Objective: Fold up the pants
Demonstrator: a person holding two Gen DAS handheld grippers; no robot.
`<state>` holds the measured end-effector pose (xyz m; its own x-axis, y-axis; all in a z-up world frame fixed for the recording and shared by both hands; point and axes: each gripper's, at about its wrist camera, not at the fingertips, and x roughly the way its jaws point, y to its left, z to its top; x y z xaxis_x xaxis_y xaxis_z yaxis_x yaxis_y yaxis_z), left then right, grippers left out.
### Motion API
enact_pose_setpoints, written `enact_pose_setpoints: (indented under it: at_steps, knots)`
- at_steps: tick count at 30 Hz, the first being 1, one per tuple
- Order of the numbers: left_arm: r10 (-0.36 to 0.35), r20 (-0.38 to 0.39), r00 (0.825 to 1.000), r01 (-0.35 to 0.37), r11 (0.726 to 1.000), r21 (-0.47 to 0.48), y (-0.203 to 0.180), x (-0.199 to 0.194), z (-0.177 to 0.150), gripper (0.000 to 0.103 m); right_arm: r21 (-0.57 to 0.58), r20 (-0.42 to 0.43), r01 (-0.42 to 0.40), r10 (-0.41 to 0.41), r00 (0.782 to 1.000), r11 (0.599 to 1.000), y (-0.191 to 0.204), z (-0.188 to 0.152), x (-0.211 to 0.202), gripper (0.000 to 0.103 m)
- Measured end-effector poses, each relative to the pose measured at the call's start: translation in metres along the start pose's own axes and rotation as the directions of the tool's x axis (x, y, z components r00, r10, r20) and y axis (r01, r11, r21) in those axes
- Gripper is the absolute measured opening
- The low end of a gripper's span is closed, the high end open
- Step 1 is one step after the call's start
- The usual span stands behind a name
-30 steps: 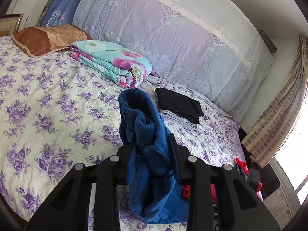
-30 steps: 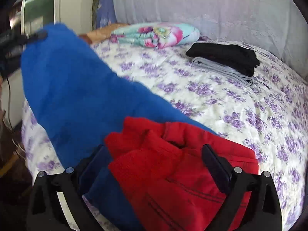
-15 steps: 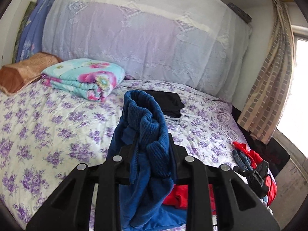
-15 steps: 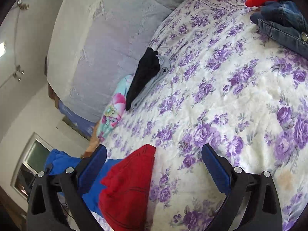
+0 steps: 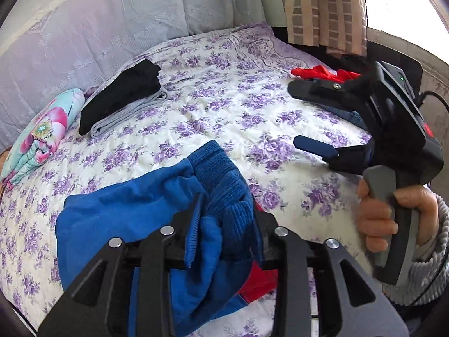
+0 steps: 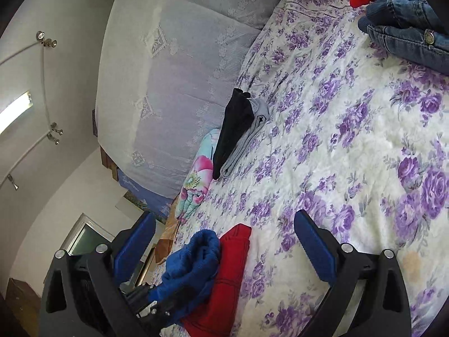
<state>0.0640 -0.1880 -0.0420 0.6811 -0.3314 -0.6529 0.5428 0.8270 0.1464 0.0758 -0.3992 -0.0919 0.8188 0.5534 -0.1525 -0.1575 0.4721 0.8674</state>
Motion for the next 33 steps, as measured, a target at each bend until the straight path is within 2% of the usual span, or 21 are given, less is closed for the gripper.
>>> enact_pose_setpoints:
  at_steps: [1,3,6,9,12,14,16,18,19,21,22,23,24,25,26,27,28,30,32,33]
  knots:
    - [-0.02,0.01,1.0,0.02,1.0,0.01,-0.002,-0.006,0.0,0.054,0.003,0.002,-0.004,0.004,1.0,1.0,-0.001,0.0,0.0,0.099]
    - [-0.048,0.052,0.998,0.048,0.999,0.001,0.0,-0.023,0.001,0.074,0.0,-0.001,-0.003,0.003,1.0,1.0,0.0,0.001,0.001,0.099]
    - [-0.05,0.11,0.993,0.053,0.998,-0.022,0.008,-0.045,0.004,0.075,-0.01,-0.001,0.004,-0.004,1.0,1.0,0.001,0.001,0.002,0.099]
    - [0.015,0.133,0.991,-0.002,0.995,-0.099,0.036,-0.056,0.002,0.075,-0.034,-0.004,0.022,-0.022,1.0,0.999,0.004,-0.001,0.003,0.099]
    - [0.103,0.086,0.991,-0.083,0.974,-0.211,0.073,-0.051,-0.005,0.075,-0.092,-0.018,0.07,-0.072,0.997,0.993,0.012,-0.004,0.009,0.099]
    - [0.093,0.035,0.995,-0.081,0.964,-0.252,0.088,-0.043,-0.015,0.075,-0.137,-0.023,0.113,-0.118,0.993,0.984,0.02,-0.007,0.013,0.099]
    - [0.062,0.007,0.998,-0.059,0.972,-0.226,0.086,-0.038,-0.03,0.075,-0.223,-0.016,0.163,-0.171,0.985,0.961,0.037,-0.011,0.014,0.099]
    - [0.059,-0.012,0.998,-0.06,0.986,-0.153,0.071,-0.033,-0.046,0.075,-0.367,-0.012,0.177,-0.195,0.981,0.913,0.068,-0.021,0.013,0.099]
    - [0.071,-0.023,0.997,-0.073,0.99,-0.12,0.064,-0.028,-0.055,0.076,-0.449,-0.012,0.179,-0.206,0.979,0.876,0.085,-0.029,0.013,0.099]
    - [0.071,-0.028,0.997,-0.074,0.99,-0.12,0.06,-0.018,-0.07,0.076,-0.593,-0.033,0.18,-0.248,0.968,0.785,0.112,-0.048,0.019,0.099]
    - [0.066,-0.019,0.998,-0.068,0.988,-0.141,0.063,-0.015,-0.074,0.078,-0.66,-0.051,0.195,-0.302,0.952,0.726,0.12,-0.059,0.027,0.099]
    - [0.058,-0.01,0.998,-0.059,0.985,-0.162,0.066,-0.015,-0.077,0.08,-0.714,-0.061,0.226,-0.381,0.923,0.662,0.121,-0.07,0.038,0.099]
    - [0.046,-0.007,0.999,-0.046,0.984,-0.174,0.07,-0.015,-0.077,0.081,-0.757,-0.056,0.273,-0.476,0.878,0.594,0.116,-0.079,0.048,0.099]
    - [0.032,-0.007,0.999,-0.033,0.983,-0.178,0.072,-0.015,-0.078,0.082,-0.774,-0.032,0.324,-0.545,0.838,0.544,0.104,-0.084,0.054,0.099]
    - [0.025,-0.001,1.0,-0.025,0.985,-0.173,0.073,-0.016,-0.08,0.082,-0.75,-0.05,0.344,-0.567,0.822,0.565,0.091,-0.079,0.054,0.099]
    - [0.025,0.003,1.0,-0.024,0.987,-0.162,0.073,-0.017,-0.082,0.083,-0.699,-0.101,0.342,-0.56,0.822,0.629,0.078,-0.069,0.051,0.099]
    - [0.022,0.008,1.0,-0.021,0.988,-0.152,0.072,-0.018,-0.084,0.083,-0.66,-0.128,0.35,-0.558,0.82,0.665,0.069,-0.061,0.047,0.099]
    - [0.007,0.024,1.0,-0.004,0.989,-0.148,0.074,-0.025,-0.087,0.082,-0.637,-0.157,0.337,-0.545,0.824,0.694,0.062,-0.055,0.043,0.099]
    - [-0.024,0.048,0.999,0.032,0.984,-0.177,0.083,-0.038,-0.088,0.082,-0.639,-0.149,0.327,-0.529,0.835,0.696,0.068,-0.057,0.041,0.099]
    - [-0.043,0.071,0.997,0.057,0.977,-0.206,0.089,-0.046,-0.087,0.082,-0.648,-0.128,0.322,-0.515,0.847,0.69,0.076,-0.056,0.037,0.099]
